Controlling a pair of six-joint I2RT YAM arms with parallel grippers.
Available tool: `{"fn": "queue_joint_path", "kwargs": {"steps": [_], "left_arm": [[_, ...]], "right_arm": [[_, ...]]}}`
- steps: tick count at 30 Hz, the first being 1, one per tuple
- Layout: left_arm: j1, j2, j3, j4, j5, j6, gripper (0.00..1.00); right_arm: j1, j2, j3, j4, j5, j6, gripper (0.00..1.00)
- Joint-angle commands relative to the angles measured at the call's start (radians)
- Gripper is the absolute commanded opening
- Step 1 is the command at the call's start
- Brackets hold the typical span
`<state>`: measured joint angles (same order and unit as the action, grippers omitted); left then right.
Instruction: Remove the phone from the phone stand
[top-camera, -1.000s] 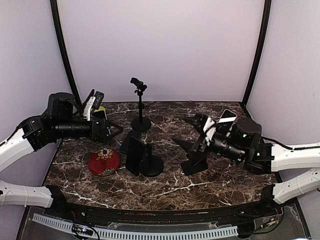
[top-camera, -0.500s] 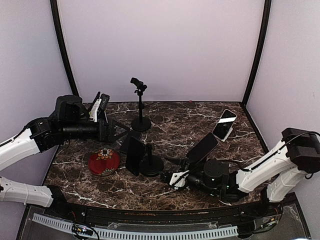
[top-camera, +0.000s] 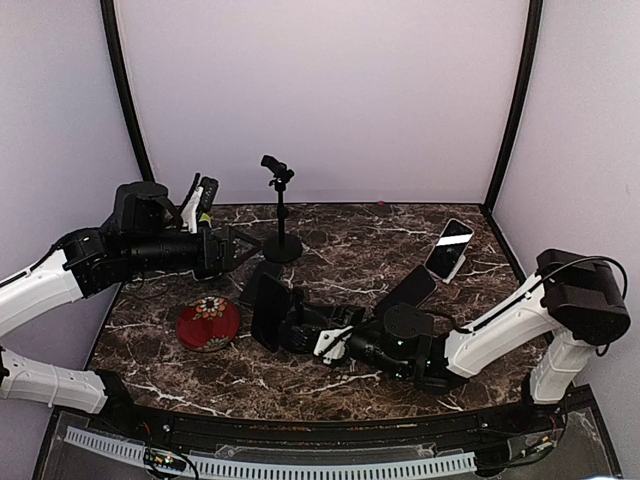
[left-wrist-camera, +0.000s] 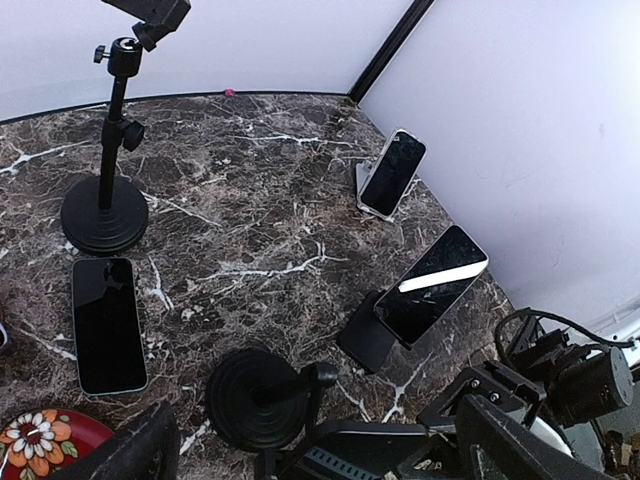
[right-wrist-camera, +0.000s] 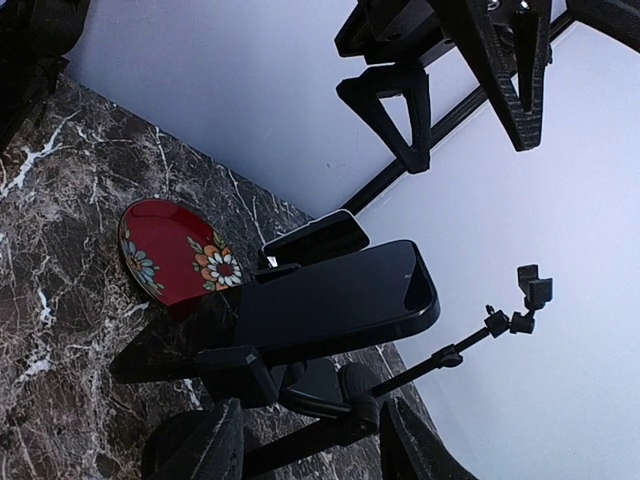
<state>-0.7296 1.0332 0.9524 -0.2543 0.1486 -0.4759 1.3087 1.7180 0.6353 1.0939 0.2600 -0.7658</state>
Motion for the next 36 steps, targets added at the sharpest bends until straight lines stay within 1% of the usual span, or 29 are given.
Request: {"fn": "queue_joint_path", "kwargs": {"steps": [1, 4, 9, 12, 20, 24, 29, 36], "left_arm": [[-0.004, -0.014, 0.004, 0.049, -0.032, -0.011, 0.99], [-0.004, -0.012, 0.000, 0.067, -0.033, -0.014, 0.99], [-0.005, -0.006, 0.008, 0.070, -0.036, -0.006, 0.99], [-0.004, -0.003, 0.002, 0.074, -0.040, -0.008, 0.99], [-0.004, -0.006, -0.022, 0.087, -0.046, -0.029, 0.99], [-0.004, -0.009, -0.029, 0.087, -0.049, -0.032, 0.99], [-0.004, -0.012, -0.034, 0.088, -0.054, -0.032, 0.99], [-0.004, -0.003, -0.033, 0.091, -0.053, -0.033, 0.99]], "right_arm": [[-0.027, 0.015, 0.037, -0.067, -0.063, 0.013, 0.47], [-0.039, 0.017, 0.049, -0.109, -0.083, 0.016, 0.45], [-0.041, 0.049, 0.068, -0.124, -0.091, 0.005, 0.44], [-0.041, 0.072, 0.074, -0.082, -0.065, -0.011, 0.45], [-0.024, 0.123, 0.107, -0.043, 0.003, -0.037, 0.46], [-0.008, 0.158, 0.111, 0.046, 0.063, -0.078, 0.46], [0.000, 0.183, 0.119, 0.089, 0.110, -0.121, 0.45], [0.006, 0.186, 0.115, 0.141, 0.116, -0.134, 0.44]]}}
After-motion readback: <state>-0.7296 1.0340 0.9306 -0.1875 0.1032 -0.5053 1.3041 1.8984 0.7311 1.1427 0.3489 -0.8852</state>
